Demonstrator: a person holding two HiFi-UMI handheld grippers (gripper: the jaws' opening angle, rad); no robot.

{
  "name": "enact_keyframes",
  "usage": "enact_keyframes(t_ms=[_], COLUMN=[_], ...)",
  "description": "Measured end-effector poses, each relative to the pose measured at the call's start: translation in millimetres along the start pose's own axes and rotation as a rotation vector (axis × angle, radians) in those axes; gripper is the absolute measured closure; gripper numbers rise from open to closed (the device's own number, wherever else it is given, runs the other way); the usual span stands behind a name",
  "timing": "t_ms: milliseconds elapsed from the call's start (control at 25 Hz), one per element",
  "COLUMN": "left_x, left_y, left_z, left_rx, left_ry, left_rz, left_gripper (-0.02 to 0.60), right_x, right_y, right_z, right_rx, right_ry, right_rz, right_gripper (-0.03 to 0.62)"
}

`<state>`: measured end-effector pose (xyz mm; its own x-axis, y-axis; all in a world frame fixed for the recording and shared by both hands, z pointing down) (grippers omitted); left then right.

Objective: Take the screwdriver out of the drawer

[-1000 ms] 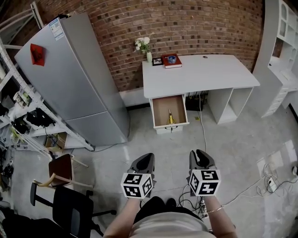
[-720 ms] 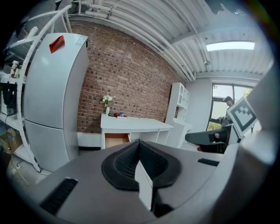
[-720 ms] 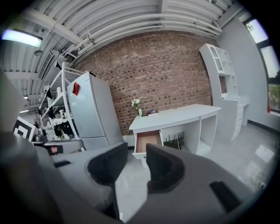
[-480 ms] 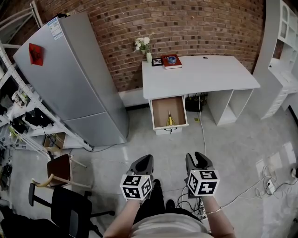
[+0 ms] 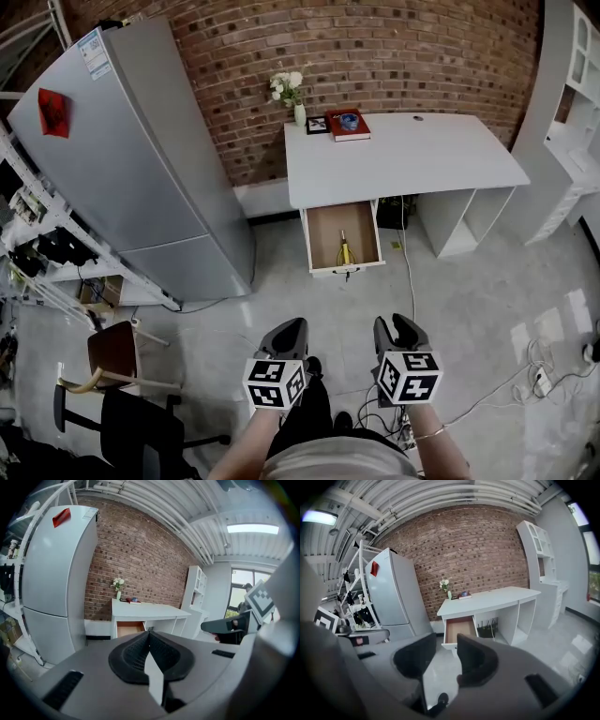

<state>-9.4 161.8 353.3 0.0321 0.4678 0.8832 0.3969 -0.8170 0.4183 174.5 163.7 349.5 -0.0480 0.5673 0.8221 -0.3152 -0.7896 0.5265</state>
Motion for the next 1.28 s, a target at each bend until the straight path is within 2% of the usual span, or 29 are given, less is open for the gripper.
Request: enact_keyframes(t_ms=[360, 640, 960, 1280], left_x=[-40.0, -69.0, -80.6, -74.7], left_y=[69.4, 125.0, 165.5, 188.9], left_z=[-64.1, -104.1, -137.4, -151.7], left_rx=[0.015, 0.068, 0.092, 0.112], left_ry=[-0.008, -0.014, -0.027, -0.039], left_rz=[0.001, -0.027, -0.063, -0.104], left_gripper=[0.589, 0.589, 0.589, 0.589], right_x=[-41.6, -73.9, -87.3, -84.3], right_y=[92.4, 154.2, 198.4, 223.1], right_z=[-9.8, -17.6, -15.1, -11.5], right_rx=[0.041, 0.068, 0.108, 0.122], right_ry=[0.002, 0.024, 0.046, 0.063], right_rz=[-0.02, -0.058, -0.088, -0.116], right_gripper=[0.47, 0.47, 0.47, 0.471])
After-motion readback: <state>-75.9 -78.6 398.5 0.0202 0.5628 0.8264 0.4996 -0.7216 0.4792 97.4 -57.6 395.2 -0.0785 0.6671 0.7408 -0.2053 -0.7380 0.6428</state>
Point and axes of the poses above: the fingertips, and each gripper's own axes: y forward along the fingers, z to its right, x out of its underside, the point moved 1 cm from there along -y, backward along the fingers, and after that the axes turned 5 degrees about -z, right-handed, at the moved point
